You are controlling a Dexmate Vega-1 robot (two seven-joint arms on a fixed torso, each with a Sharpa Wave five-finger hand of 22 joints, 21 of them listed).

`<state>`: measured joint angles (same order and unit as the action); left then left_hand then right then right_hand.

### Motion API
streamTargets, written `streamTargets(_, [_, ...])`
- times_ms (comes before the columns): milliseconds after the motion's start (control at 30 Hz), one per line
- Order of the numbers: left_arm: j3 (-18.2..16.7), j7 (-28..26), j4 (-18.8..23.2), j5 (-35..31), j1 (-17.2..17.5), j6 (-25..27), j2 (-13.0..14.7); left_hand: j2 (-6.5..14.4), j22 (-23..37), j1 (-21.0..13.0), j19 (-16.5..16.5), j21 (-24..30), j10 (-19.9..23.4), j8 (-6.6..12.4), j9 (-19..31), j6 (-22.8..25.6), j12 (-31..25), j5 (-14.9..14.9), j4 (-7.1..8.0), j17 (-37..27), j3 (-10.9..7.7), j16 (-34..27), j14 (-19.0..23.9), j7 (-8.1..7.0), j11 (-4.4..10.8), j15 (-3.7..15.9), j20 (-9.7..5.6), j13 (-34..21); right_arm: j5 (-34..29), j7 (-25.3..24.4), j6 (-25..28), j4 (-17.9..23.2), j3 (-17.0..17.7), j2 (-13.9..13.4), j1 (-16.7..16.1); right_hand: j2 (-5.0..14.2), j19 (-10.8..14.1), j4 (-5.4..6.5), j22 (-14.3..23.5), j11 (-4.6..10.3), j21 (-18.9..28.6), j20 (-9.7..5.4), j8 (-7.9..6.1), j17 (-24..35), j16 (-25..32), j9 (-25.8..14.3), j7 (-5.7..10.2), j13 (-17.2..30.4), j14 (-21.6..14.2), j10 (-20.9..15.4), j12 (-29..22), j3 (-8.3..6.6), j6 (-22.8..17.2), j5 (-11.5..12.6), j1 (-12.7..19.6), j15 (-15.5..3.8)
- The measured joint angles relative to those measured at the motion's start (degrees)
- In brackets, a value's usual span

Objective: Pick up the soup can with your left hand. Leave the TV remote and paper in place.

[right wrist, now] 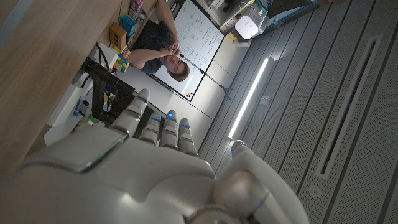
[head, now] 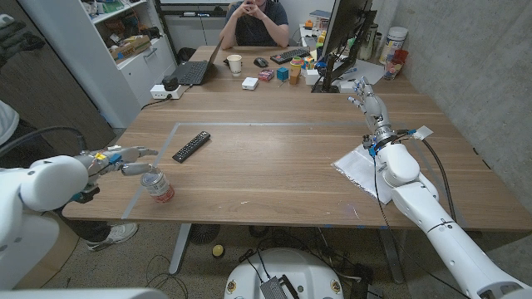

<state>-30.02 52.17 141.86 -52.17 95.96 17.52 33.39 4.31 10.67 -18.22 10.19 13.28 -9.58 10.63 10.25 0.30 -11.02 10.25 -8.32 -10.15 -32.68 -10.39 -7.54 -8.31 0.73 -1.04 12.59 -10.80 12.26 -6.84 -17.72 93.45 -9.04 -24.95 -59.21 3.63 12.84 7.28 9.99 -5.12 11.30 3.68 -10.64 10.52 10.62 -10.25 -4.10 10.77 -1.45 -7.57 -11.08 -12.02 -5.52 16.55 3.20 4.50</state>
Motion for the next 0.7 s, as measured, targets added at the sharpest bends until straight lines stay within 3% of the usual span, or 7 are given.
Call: streamTargets(700, [2.6,-5.4,-4.7,2.8,-0.3,0.0,2.7,-0.2,0.0,-0.2,-0.3,0.0,0.0,0.00,0.0,-0.3,0.0,0.0,0.17,0.0,0.79,0.0,-0.6,-0.30,0.00,-0.04,-0.31,0.0,0.0,0.7,-0.8,0.7,-0.4,-1.0,0.0,-0.03,0.3,0.08,0.0,0.00,0.0,0.32,0.00,0.0,0.0,0.0,0.00,0.0,0.0,0.0,0.0,0.39,0.0,0.0,0.0,-0.01])
